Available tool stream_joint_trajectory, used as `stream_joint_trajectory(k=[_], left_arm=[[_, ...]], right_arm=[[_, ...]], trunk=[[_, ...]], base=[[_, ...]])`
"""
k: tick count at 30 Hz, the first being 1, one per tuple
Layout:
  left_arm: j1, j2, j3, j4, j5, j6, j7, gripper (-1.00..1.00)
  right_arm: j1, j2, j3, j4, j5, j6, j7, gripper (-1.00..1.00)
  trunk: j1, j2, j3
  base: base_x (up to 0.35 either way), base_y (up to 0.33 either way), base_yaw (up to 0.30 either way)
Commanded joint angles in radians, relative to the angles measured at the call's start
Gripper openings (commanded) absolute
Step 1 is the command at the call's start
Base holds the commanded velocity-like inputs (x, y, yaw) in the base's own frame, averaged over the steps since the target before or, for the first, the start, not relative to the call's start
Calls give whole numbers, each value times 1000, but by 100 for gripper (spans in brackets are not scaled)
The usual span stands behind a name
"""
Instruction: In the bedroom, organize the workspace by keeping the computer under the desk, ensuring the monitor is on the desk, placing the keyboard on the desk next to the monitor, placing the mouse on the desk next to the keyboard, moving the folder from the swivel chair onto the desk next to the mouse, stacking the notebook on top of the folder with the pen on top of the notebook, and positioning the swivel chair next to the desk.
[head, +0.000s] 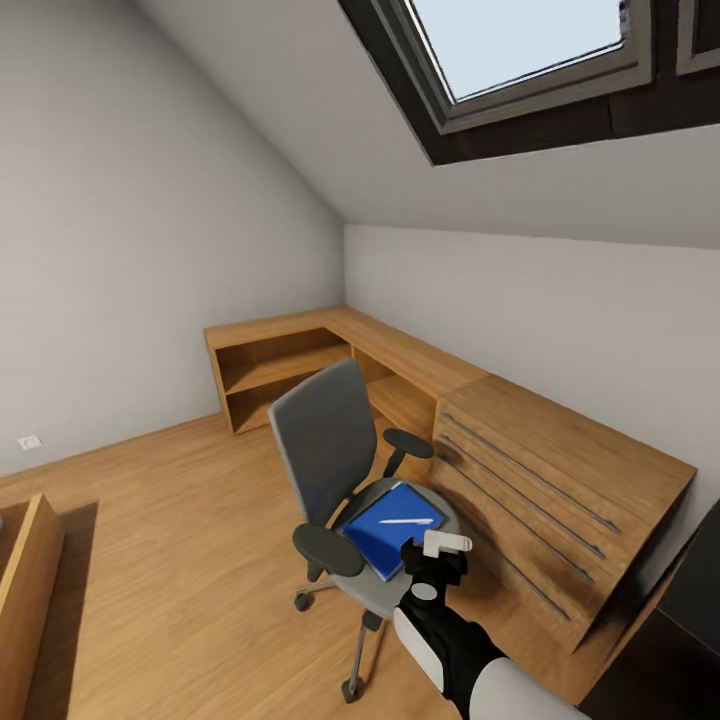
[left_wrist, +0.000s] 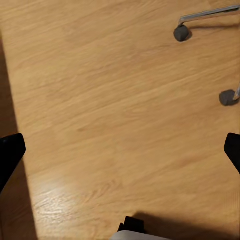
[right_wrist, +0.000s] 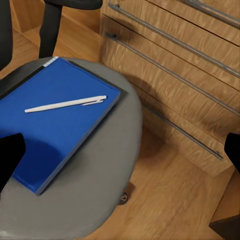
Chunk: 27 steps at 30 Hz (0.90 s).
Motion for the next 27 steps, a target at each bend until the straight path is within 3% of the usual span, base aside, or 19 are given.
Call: stream_joint_trajectory(k=[1,27], left_arm=[[0,2,-6,-1,10,-5,6,100],[0,2,-4,-1,10,-5,7,100]], right_arm=[[-1,0,6,1,-10,-9,-5,100],[-2,0,6,1,-10,-9,-3,100]], trunk=[[1,-1,-1],[1,-1,-1]], base=[[238,2,0],[145,27,0]])
